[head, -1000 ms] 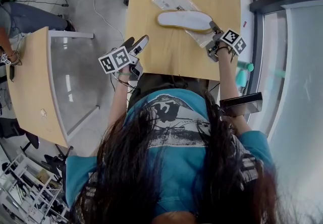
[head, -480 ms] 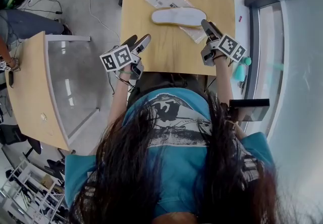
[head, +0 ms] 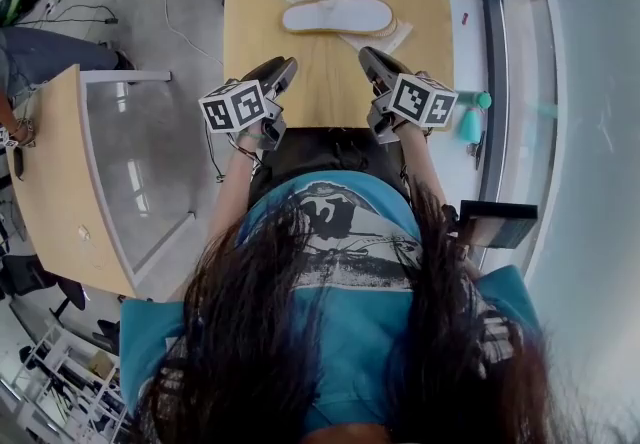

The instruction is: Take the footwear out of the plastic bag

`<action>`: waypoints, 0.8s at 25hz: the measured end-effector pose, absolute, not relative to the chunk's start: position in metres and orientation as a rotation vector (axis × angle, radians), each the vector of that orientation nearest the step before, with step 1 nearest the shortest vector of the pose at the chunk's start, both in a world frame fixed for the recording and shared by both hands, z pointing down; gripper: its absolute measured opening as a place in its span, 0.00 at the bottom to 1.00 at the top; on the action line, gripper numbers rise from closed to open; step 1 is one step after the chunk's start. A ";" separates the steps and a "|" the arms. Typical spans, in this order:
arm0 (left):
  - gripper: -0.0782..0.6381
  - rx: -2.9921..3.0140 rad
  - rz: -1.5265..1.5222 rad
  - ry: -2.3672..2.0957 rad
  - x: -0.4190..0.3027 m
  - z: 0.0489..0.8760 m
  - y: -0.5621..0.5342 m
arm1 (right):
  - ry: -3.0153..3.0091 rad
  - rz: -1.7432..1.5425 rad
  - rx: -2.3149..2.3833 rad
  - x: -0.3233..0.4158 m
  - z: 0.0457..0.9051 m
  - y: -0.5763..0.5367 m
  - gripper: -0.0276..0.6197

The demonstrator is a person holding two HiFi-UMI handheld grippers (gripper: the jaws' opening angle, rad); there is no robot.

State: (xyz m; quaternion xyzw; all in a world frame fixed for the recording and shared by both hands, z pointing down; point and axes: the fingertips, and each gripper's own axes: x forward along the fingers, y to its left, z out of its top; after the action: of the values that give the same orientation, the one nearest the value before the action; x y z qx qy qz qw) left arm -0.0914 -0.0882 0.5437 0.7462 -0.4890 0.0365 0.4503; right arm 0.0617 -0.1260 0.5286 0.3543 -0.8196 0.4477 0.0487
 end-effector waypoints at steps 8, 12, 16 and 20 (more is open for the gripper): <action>0.12 1.845 0.109 -1.256 -0.072 0.546 -0.066 | -2.464 1.300 0.983 0.059 0.538 -0.082 0.09; 0.12 1.834 0.154 -1.265 -0.064 0.548 -0.047 | -2.433 1.340 0.970 0.066 0.553 -0.067 0.09; 0.12 1.816 0.180 -1.287 -0.066 0.545 -0.026 | -2.408 1.403 0.960 0.065 0.565 -0.052 0.07; 0.12 1.794 0.218 -1.292 -0.079 0.548 -0.011 | -2.402 1.424 0.931 0.047 0.568 -0.039 0.07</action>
State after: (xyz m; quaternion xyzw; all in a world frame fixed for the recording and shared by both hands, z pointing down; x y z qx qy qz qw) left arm -0.0788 -0.0106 0.5479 0.7237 -0.5211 0.0879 0.4439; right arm 0.0469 -0.0395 0.5676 0.3148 -0.8120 0.4815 0.0987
